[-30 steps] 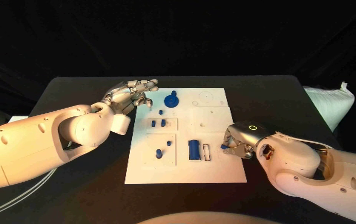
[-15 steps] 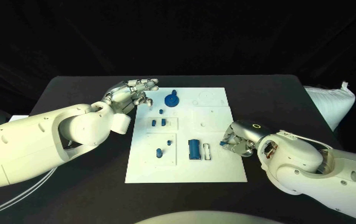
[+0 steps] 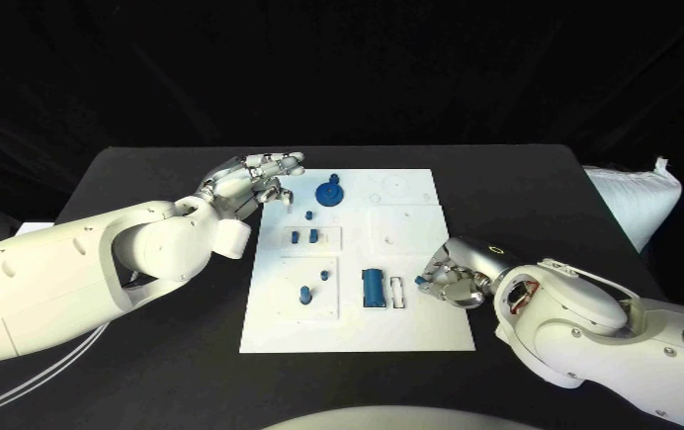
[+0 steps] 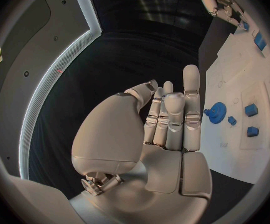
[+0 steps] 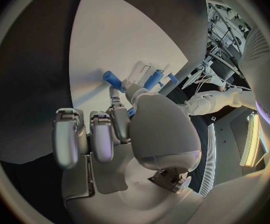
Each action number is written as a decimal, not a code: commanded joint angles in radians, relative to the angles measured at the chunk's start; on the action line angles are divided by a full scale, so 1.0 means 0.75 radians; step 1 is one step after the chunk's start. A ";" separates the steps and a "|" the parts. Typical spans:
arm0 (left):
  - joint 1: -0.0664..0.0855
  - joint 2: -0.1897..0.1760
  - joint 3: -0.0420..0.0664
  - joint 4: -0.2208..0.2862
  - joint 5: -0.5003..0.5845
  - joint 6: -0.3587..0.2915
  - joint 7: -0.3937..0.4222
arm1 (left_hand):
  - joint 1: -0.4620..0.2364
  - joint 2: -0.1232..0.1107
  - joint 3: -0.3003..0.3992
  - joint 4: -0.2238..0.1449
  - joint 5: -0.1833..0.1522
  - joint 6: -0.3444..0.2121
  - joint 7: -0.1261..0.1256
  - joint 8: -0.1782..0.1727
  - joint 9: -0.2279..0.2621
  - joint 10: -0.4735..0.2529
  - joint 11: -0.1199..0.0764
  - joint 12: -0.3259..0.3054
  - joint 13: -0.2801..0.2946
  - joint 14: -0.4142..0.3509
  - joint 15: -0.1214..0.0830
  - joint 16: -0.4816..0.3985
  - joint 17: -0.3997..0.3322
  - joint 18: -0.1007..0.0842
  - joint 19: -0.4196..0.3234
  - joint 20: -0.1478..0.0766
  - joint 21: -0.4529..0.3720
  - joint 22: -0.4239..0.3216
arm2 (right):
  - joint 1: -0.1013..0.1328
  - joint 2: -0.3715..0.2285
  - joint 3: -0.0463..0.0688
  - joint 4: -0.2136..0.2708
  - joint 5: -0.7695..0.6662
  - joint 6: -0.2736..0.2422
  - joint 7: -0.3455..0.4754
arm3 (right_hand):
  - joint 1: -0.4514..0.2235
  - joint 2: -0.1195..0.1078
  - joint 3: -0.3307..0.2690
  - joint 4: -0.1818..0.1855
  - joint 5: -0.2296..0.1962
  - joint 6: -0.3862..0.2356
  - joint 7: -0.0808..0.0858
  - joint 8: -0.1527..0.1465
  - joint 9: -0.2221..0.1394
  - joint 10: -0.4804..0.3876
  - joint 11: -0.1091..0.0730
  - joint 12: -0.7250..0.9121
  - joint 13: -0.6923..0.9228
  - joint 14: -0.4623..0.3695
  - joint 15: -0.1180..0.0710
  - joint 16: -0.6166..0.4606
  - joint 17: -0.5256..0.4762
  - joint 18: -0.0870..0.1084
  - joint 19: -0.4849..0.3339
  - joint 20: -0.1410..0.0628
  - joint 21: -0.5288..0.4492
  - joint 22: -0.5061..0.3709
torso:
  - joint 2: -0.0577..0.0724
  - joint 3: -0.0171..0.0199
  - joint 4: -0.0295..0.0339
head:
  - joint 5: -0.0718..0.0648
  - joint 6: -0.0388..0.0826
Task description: Assemble the parts on the task board
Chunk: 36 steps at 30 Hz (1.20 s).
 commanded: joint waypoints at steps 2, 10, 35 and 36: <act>0.000 0.001 0.001 0.004 -0.006 0.024 0.009 | 0.003 0.009 0.000 -0.006 0.004 -0.002 -0.001 0.005 0.001 -0.011 0.002 0.008 0.002 -0.012 -0.001 -0.002 -0.002 0.016 -0.008 0.004 0.007 -0.001 | 0.002 0.007 0.001 0.012 0.116 -0.101 -0.027 | -0.050 -0.023 -0.022 0.024 0.012 0.040 -0.025 0.014 0.007 0.040 -0.005 0.036 0.156 0.134 -0.002 0.016 0.327 -0.018 0.078 -0.005 0.017 0.210 | 0.001 -0.0003 -0.0001 | 0.002 -0.003; 0.000 0.001 0.001 0.005 -0.006 0.026 0.007 | 0.003 0.009 0.000 -0.006 0.004 -0.002 -0.001 0.005 0.001 -0.011 0.002 0.008 0.002 -0.012 -0.001 -0.002 -0.002 0.016 -0.008 0.004 0.007 -0.001 | 0.002 0.036 0.001 0.011 0.165 -0.149 -0.032 | -0.094 -0.048 -0.063 0.040 0.068 0.056 -0.032 0.019 0.011 0.052 -0.011 0.070 0.177 0.136 -0.007 0.023 0.336 -0.022 0.084 -0.010 0.028 0.224 | 0.001 0.0009 -0.0001 | 0.002 -0.002; 0.000 0.005 0.001 0.005 -0.006 0.027 -0.003 | 0.000 0.007 0.000 -0.007 0.003 -0.005 0.001 0.004 0.000 -0.014 0.004 0.011 0.002 -0.014 0.000 -0.002 -0.006 0.016 -0.009 0.004 0.007 -0.001 | -0.007 0.116 -0.002 -0.028 0.220 -0.043 -0.048 | -0.119 -0.037 -0.124 0.050 0.177 0.092 -0.051 0.040 0.034 0.066 -0.026 0.109 0.202 0.137 -0.020 0.026 0.341 -0.024 0.088 -0.021 0.036 0.233 | 0.002 0.0009 -0.0006 | 0.006 -0.009; 0.000 0.005 0.001 0.005 -0.006 0.027 -0.003 | 0.000 0.007 0.000 -0.007 0.003 -0.005 0.001 0.004 0.000 -0.014 0.004 0.011 0.002 -0.014 0.000 -0.002 -0.006 0.016 -0.009 0.004 0.007 -0.001 | -0.007 0.117 -0.002 -0.029 0.220 -0.038 -0.048 | -0.119 -0.037 -0.124 0.050 0.177 0.092 -0.051 0.040 0.034 0.066 -0.026 0.109 0.202 0.137 -0.020 0.026 0.341 -0.024 0.088 -0.021 0.036 0.233 | 0.002 0.0009 -0.0011 | 0.007 -0.010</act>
